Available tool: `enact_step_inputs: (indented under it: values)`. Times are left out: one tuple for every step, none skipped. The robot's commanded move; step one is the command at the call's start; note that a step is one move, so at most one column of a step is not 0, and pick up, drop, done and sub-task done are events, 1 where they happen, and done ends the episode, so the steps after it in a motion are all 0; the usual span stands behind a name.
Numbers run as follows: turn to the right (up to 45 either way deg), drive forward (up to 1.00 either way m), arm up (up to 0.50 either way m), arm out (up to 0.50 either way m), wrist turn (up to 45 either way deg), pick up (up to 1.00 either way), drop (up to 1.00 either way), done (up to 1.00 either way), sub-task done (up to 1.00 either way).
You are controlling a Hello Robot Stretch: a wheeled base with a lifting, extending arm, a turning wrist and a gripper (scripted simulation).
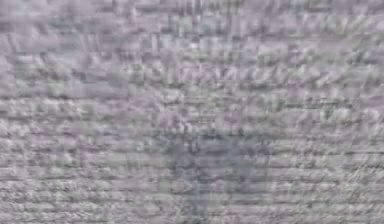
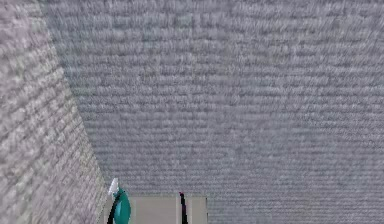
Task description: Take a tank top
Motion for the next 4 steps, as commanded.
enact_step_inputs:
  values:
    - [0.0, 0.00, 0.50, 0.00, 0.0, 0.00, 0.00, 0.00, 0.00]
    - [0.0, 0.00, 0.20, 0.00, 0.0, 0.00, 0.00, 0.00, 0.00]
    - [0.0, 0.00, 0.00, 0.00, 45.0, 0.00, 0.00, 0.00, 0.00]
    - [0.0, 0.00, 0.00, 0.00, 45.0, 0.00, 0.00, 0.00, 0.00]
